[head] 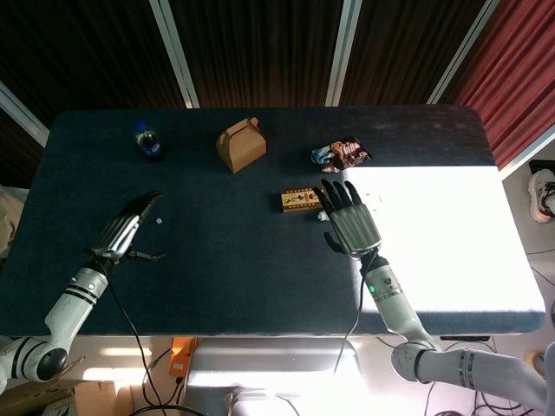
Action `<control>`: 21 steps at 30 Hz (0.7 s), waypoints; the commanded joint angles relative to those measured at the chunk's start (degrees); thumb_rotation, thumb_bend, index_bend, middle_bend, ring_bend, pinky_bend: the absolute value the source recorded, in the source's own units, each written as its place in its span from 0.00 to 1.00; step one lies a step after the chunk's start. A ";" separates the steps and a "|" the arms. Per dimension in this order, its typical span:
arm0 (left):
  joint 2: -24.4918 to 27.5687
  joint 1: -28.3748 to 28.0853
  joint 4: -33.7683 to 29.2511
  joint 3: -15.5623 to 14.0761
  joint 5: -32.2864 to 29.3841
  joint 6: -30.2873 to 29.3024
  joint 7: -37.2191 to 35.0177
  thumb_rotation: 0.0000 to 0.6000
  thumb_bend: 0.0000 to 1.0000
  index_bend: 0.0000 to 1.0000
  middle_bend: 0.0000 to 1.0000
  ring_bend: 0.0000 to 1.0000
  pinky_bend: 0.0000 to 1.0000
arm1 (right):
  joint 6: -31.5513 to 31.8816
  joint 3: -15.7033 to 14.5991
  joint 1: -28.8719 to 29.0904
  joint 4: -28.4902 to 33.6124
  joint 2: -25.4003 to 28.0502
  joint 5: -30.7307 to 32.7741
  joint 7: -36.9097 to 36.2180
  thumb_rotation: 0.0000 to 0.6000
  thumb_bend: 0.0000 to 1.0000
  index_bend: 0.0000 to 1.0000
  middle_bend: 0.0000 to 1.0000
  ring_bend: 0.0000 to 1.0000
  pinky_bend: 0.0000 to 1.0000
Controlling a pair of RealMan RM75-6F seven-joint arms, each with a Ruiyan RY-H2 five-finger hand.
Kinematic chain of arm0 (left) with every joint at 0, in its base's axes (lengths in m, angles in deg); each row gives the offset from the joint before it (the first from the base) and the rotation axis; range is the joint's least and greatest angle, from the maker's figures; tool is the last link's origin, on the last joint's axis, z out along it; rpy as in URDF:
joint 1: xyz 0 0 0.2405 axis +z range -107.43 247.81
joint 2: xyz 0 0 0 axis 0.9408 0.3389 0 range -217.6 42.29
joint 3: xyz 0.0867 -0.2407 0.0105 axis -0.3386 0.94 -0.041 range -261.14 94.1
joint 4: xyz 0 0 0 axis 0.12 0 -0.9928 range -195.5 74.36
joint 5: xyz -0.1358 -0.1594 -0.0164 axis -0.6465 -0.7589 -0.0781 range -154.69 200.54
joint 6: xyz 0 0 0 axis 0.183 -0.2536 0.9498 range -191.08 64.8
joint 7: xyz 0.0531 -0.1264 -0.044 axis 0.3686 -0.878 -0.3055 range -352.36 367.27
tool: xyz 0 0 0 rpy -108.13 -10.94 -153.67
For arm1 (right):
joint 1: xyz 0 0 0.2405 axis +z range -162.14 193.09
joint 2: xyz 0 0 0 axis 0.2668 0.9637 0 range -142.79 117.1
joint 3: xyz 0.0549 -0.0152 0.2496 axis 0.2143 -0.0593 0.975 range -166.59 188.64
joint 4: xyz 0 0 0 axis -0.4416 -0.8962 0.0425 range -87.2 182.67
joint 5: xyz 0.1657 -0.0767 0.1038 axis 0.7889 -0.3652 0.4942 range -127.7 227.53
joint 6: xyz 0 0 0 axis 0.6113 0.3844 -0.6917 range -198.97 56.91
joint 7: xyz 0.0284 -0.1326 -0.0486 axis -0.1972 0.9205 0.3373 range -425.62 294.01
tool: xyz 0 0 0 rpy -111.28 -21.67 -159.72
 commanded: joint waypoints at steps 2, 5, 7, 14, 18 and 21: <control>0.28 0.21 -0.78 0.03 -0.22 -0.53 0.56 1.00 0.17 0.00 0.00 0.00 0.06 | 0.48 -0.49 0.34 0.33 0.13 0.72 0.33 1.00 0.31 0.00 0.00 0.00 0.00; 1.00 1.01 -1.01 -0.18 0.09 -1.69 0.86 1.00 0.19 0.00 0.00 0.00 0.06 | 1.23 -1.62 0.01 0.92 1.12 -1.06 -0.41 1.00 0.31 0.00 0.00 0.00 0.00; 2.08 2.41 -1.46 -0.79 0.47 -3.28 1.13 1.00 0.21 0.00 0.00 0.00 0.06 | 2.11 -3.06 -1.48 2.06 3.07 -4.19 -3.58 1.00 0.31 0.00 0.00 0.00 0.00; 0.64 7.34 2.31 -4.61 -0.26 -9.48 9.42 0.89 0.31 0.26 0.00 0.00 0.06 | 15.09 -12.01 -12.10 -2.08 10.95 -24.00 -21.96 1.00 0.31 0.00 0.00 0.00 0.00; -5.36 6.79 7.62 -3.23 -3.19 -7.52 7.27 0.86 0.51 0.27 0.00 0.00 0.06 | 19.65 -15.84 -17.17 -8.62 13.48 -27.68 -33.57 1.00 0.31 0.00 0.00 0.00 0.00; -9.99 5.63 12.38 -2.06 -3.51 -6.76 6.27 0.86 0.59 0.27 0.00 0.00 0.06 | 20.05 -16.74 -18.76 -12.00 14.23 -27.90 -37.31 1.00 0.31 0.00 0.00 0.00 0.00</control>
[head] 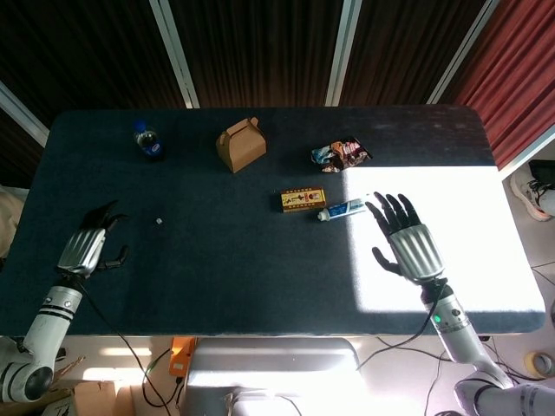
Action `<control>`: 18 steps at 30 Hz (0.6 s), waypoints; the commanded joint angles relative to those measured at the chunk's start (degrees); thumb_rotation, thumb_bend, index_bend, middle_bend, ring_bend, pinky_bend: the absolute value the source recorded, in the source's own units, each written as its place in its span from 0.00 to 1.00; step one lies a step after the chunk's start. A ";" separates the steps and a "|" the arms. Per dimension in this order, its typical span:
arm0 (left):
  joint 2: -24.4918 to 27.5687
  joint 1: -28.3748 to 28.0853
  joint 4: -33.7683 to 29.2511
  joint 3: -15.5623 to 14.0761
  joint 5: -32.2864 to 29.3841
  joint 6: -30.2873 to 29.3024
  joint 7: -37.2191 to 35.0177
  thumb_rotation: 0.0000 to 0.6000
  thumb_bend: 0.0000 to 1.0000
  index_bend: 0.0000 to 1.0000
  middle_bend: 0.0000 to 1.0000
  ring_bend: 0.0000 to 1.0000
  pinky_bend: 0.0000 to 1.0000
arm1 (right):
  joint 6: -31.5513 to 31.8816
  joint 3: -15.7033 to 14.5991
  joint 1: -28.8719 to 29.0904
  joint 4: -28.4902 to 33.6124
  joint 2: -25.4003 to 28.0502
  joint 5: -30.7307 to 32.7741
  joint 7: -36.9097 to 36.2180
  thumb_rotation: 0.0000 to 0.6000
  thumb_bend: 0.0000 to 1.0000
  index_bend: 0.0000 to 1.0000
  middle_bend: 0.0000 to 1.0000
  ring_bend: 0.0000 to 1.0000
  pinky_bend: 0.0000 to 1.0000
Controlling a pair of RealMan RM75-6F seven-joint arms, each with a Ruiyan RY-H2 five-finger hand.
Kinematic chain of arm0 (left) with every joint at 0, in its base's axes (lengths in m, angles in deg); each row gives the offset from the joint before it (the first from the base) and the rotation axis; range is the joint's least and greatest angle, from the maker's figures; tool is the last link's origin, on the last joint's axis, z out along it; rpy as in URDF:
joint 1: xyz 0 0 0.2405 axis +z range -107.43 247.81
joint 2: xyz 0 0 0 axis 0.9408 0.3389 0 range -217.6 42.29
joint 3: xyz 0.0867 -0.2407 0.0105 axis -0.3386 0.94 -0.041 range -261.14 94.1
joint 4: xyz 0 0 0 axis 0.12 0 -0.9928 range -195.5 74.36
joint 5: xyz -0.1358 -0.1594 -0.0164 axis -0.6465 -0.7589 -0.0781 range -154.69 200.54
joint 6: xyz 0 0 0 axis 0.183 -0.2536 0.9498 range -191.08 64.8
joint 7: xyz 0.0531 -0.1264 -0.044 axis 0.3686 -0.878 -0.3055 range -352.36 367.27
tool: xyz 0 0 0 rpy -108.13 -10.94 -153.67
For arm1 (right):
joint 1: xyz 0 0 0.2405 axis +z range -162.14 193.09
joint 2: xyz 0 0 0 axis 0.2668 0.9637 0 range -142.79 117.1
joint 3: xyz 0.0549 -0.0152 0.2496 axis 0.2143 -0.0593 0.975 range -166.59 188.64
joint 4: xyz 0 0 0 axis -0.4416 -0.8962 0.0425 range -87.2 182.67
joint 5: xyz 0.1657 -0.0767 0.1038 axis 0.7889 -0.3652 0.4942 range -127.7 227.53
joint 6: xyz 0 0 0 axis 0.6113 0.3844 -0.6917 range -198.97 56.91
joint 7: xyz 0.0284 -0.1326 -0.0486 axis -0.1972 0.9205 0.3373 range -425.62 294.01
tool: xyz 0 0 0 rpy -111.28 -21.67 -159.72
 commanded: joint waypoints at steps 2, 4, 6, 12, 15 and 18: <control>-8.28 -1.62 8.35 1.60 -1.80 1.75 -1.82 0.86 0.60 0.27 0.00 0.00 0.06 | 4.06 -4.10 -5.61 -8.22 3.17 -3.34 -10.03 1.00 0.31 0.00 0.00 0.00 0.00; -10.57 -2.69 10.82 2.03 -2.83 3.11 -0.46 0.86 0.61 0.27 0.00 0.00 0.06 | 3.21 -4.04 -5.64 -9.50 2.95 -3.23 -11.70 1.00 0.31 0.00 0.00 0.00 0.00; -12.57 -3.71 12.85 2.53 -4.76 3.89 2.78 0.86 0.61 0.27 0.00 0.00 0.06 | 2.21 -4.04 -5.49 -10.59 2.58 -3.26 -12.16 1.00 0.31 0.00 0.00 0.00 0.00; -17.56 -5.94 15.51 3.94 -9.76 3.82 11.87 0.84 0.60 0.27 0.00 0.00 0.06 | -0.32 -4.36 -5.33 -13.07 1.00 -3.34 -12.10 1.00 0.31 0.00 0.00 0.00 0.00; -20.03 -7.11 18.95 4.52 -11.85 4.69 14.74 0.84 0.60 0.27 0.00 0.00 0.06 | -1.28 -4.34 -5.36 -14.12 0.26 -3.13 -12.47 1.00 0.31 0.00 0.00 0.00 0.00; -22.56 -8.23 23.20 4.81 -14.34 6.52 17.61 0.83 0.60 0.27 0.00 0.00 0.06 | -2.18 -4.24 -5.37 -14.45 0.05 -2.84 -13.21 1.00 0.31 0.00 0.00 0.00 0.00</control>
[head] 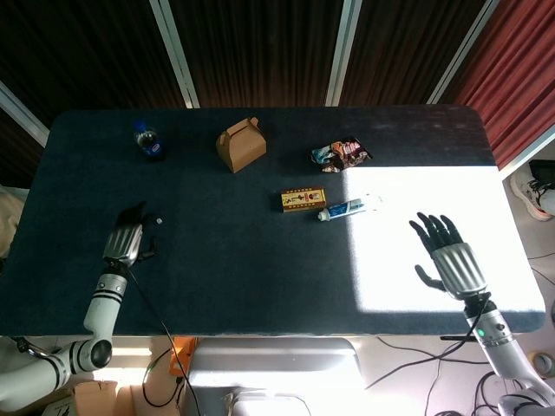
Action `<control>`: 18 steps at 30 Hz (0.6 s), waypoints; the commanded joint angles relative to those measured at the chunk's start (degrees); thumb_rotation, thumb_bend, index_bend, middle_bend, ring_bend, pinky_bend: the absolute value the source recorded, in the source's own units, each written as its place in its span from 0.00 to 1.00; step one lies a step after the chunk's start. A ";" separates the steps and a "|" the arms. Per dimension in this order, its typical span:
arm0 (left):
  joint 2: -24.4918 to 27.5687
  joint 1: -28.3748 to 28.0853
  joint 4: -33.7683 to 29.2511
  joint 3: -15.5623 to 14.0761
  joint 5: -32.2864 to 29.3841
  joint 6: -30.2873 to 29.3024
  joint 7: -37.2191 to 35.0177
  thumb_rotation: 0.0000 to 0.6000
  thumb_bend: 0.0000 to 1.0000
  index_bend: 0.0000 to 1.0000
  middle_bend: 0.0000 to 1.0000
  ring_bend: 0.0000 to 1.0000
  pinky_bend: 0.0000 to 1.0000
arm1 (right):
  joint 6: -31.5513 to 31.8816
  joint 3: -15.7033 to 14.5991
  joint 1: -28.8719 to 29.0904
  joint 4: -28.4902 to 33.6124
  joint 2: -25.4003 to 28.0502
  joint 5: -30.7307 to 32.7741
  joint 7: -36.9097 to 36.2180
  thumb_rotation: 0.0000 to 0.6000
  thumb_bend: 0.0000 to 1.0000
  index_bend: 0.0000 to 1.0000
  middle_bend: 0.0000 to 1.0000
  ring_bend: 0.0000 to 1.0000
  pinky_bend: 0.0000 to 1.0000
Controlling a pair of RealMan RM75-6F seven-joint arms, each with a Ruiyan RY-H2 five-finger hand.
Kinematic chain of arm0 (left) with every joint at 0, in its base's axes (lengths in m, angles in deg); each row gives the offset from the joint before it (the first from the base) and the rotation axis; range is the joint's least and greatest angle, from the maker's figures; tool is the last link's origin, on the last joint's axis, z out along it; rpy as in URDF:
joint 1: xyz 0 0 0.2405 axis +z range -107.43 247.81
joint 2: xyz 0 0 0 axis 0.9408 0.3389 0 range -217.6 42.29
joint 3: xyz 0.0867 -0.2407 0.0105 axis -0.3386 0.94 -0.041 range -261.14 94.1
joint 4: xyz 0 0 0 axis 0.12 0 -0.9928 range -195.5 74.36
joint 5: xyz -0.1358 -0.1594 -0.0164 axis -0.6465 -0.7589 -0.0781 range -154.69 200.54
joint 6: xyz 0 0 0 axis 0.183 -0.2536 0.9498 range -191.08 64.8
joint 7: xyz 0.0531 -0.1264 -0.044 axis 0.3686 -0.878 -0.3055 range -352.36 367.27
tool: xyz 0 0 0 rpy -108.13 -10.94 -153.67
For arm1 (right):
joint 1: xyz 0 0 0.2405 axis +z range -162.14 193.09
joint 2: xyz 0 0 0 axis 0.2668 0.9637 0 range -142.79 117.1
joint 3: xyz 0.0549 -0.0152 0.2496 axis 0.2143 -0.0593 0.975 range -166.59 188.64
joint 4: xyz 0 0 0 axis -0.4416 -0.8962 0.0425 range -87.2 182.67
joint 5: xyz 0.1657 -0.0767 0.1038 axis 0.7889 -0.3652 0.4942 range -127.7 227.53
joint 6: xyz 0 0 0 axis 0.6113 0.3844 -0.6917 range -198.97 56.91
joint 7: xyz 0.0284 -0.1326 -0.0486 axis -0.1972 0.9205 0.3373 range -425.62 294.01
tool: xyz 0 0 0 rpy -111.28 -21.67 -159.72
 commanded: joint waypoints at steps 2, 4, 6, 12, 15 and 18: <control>-4.35 -2.19 6.38 0.92 -3.83 2.67 4.04 0.84 0.60 0.27 0.00 0.00 0.06 | -0.88 0.07 -0.04 -0.57 -0.26 0.17 -0.35 1.00 0.31 0.00 0.00 0.00 0.00; -5.29 -2.47 7.75 1.14 -4.14 3.19 4.32 0.84 0.60 0.27 0.00 0.00 0.06 | -1.40 0.02 -0.11 -0.85 -0.29 0.26 -0.23 1.00 0.31 0.00 0.00 0.00 0.00; -5.84 -2.57 8.72 1.29 -4.32 3.59 4.49 0.84 0.60 0.27 0.00 0.00 0.06 | -1.83 0.05 -0.17 -1.03 -0.19 0.39 -0.35 1.00 0.31 0.00 0.00 0.00 0.00; -6.73 -2.73 10.38 1.32 -4.83 4.96 5.59 0.84 0.60 0.27 0.00 0.00 0.06 | -2.28 0.40 -0.36 -1.10 0.18 0.51 -1.10 1.00 0.31 0.00 0.00 0.00 0.00; -6.92 -2.78 10.47 1.45 -4.98 5.25 6.07 0.84 0.60 0.27 0.00 0.00 0.06 | -2.70 0.46 -0.42 -1.31 0.25 0.59 -1.30 1.00 0.31 0.00 0.00 0.00 0.00; -6.89 -2.72 10.32 1.57 -5.07 5.34 6.45 0.84 0.60 0.27 0.00 0.00 0.06 | -3.07 0.56 -0.47 -1.32 0.38 0.72 -1.42 1.00 0.31 0.00 0.00 0.00 0.00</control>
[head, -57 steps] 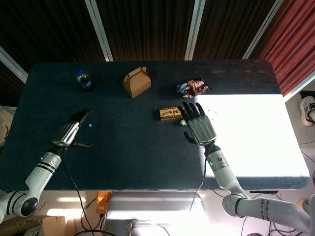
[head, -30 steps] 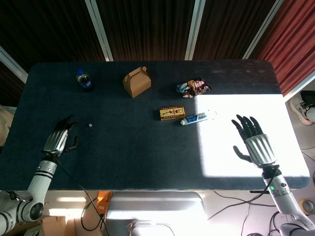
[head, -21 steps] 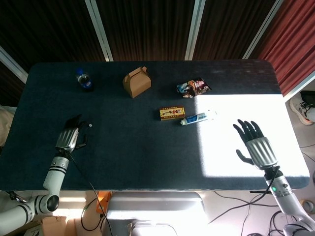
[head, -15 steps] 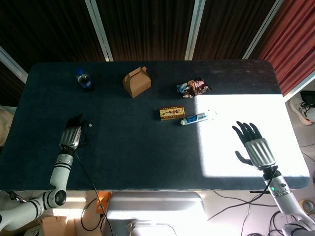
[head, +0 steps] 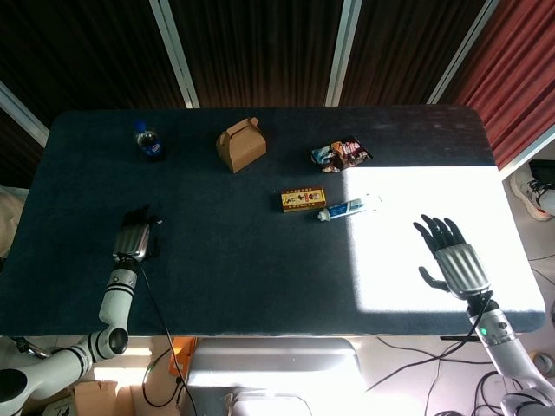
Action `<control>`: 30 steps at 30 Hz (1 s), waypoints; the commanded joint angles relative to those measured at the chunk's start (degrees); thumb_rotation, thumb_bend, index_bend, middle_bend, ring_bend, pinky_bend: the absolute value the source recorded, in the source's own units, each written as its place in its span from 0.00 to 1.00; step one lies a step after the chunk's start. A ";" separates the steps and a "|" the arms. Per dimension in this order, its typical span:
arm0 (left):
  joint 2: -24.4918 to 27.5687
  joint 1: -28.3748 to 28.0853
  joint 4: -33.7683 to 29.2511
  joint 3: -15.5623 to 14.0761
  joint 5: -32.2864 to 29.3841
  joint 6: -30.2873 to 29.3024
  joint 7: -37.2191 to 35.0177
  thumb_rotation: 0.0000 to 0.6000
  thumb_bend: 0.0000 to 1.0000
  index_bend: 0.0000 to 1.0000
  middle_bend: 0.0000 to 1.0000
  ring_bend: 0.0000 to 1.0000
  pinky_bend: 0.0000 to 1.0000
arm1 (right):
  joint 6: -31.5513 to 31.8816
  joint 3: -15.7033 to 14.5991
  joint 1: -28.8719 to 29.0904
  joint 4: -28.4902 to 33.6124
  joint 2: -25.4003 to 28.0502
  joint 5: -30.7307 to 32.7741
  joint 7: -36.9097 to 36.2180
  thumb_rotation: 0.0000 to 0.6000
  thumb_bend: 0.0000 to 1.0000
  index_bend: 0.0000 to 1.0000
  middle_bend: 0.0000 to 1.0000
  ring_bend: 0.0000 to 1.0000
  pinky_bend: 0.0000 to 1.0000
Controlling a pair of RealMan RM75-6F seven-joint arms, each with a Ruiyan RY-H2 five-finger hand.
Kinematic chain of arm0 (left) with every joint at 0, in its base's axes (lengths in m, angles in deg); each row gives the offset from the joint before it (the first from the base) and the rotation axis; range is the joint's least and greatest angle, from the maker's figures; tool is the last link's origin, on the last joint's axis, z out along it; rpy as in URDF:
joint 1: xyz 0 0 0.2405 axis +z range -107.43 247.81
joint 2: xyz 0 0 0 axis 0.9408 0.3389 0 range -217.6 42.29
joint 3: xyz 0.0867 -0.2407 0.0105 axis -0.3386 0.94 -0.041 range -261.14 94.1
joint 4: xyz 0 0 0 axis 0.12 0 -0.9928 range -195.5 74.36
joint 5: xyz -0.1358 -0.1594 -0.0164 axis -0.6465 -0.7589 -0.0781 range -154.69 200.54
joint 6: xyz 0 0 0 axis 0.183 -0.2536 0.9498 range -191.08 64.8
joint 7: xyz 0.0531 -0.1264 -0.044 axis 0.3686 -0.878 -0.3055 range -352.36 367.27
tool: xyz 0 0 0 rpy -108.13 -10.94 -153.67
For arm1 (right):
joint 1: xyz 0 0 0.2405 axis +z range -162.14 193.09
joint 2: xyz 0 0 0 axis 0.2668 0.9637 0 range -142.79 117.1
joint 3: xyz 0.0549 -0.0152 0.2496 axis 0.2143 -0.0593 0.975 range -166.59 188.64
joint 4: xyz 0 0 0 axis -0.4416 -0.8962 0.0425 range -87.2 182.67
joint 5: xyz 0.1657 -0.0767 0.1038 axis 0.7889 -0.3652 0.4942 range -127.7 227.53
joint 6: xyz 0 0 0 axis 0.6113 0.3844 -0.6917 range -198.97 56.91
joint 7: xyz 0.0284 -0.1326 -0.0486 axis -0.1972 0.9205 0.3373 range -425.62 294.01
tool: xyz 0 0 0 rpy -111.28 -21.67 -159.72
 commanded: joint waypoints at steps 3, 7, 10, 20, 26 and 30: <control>0.16 0.07 -0.32 0.16 -0.41 0.45 0.63 0.84 0.60 0.27 0.00 0.00 0.06 | -0.48 0.14 -0.06 0.15 0.18 0.15 0.03 1.00 0.31 0.00 0.00 0.00 0.00; 0.24 0.08 -0.58 0.21 -0.70 0.68 1.32 0.84 0.60 0.27 0.00 0.00 0.06 | -0.99 0.23 -0.09 0.48 0.31 0.34 0.45 1.00 0.31 0.00 0.00 0.00 0.00; 0.33 0.09 -0.76 0.18 -1.01 0.85 1.96 0.84 0.60 0.27 0.00 0.00 0.06 | -1.43 0.32 -0.10 0.82 0.46 0.56 0.88 1.00 0.31 0.00 0.00 0.00 0.00; 1.18 0.48 -2.06 0.15 -0.88 0.64 2.42 0.84 0.60 0.27 0.00 0.00 0.06 | -2.25 0.50 -0.21 1.39 0.69 0.85 1.70 1.00 0.31 0.00 0.00 0.00 0.00; 1.62 0.72 -2.65 0.13 -1.07 0.55 2.69 0.84 0.60 0.27 0.00 0.00 0.06 | -2.15 0.57 -0.40 1.62 0.83 0.71 1.88 1.00 0.31 0.00 0.00 0.00 0.00; 4.29 2.23 -7.35 -0.54 2.20 -1.63 0.35 0.84 0.60 0.27 0.00 0.00 0.06 | -0.95 0.60 -1.00 1.86 1.14 0.29 1.70 1.00 0.31 0.00 0.00 0.00 0.00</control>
